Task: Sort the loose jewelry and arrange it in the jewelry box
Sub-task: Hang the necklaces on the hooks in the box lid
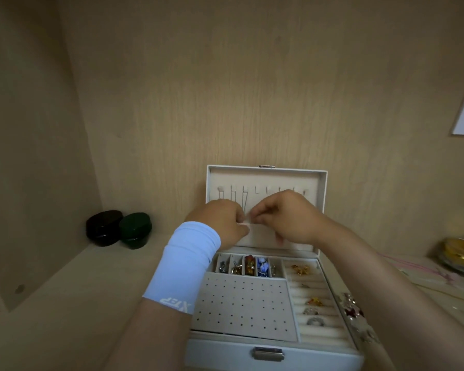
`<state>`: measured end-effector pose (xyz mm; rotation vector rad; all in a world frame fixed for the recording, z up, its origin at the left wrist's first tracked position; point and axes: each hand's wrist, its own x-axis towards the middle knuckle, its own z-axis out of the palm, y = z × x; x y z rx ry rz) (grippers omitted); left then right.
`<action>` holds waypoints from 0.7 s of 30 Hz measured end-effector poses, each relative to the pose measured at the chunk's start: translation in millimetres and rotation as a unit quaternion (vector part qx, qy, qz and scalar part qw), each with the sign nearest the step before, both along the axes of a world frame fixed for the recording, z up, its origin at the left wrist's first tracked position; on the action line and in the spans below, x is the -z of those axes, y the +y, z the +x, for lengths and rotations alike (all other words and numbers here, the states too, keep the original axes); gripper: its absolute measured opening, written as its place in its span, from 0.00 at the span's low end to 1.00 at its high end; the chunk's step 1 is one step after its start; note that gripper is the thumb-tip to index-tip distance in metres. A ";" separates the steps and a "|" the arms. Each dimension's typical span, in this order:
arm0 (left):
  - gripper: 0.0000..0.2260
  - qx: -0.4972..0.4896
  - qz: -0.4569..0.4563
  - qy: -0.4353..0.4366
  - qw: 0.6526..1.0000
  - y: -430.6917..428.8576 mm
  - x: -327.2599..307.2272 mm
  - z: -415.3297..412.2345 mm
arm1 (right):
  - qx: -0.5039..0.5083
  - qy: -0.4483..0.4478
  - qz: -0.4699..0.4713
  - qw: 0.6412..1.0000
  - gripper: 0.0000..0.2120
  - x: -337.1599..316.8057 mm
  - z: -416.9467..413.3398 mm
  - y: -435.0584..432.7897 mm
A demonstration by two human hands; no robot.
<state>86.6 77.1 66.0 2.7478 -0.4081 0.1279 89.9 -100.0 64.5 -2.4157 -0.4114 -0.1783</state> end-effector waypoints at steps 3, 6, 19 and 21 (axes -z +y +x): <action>0.11 0.025 -0.057 -0.006 0.998 -9.7 -1.3 -2.2 | 0.031 -0.025 0.037 0.999 0.05 -11.2 -16.5 -29.5; 0.08 0.072 -0.094 -0.005 0.993 -30.8 -0.6 -10.9 | 0.051 -0.036 0.037 0.997 0.04 -17.4 -36.1 -63.1; 0.06 0.243 -0.073 0.024 0.967 -156.4 27.3 -55.0 | 0.092 0.180 -0.176 0.963 0.05 12.7 -80.7 -208.6; 0.06 0.265 -0.059 0.036 0.962 -181.9 30.4 -56.4 | 0.105 0.217 -0.210 0.948 0.05 19.6 -86.6 -225.2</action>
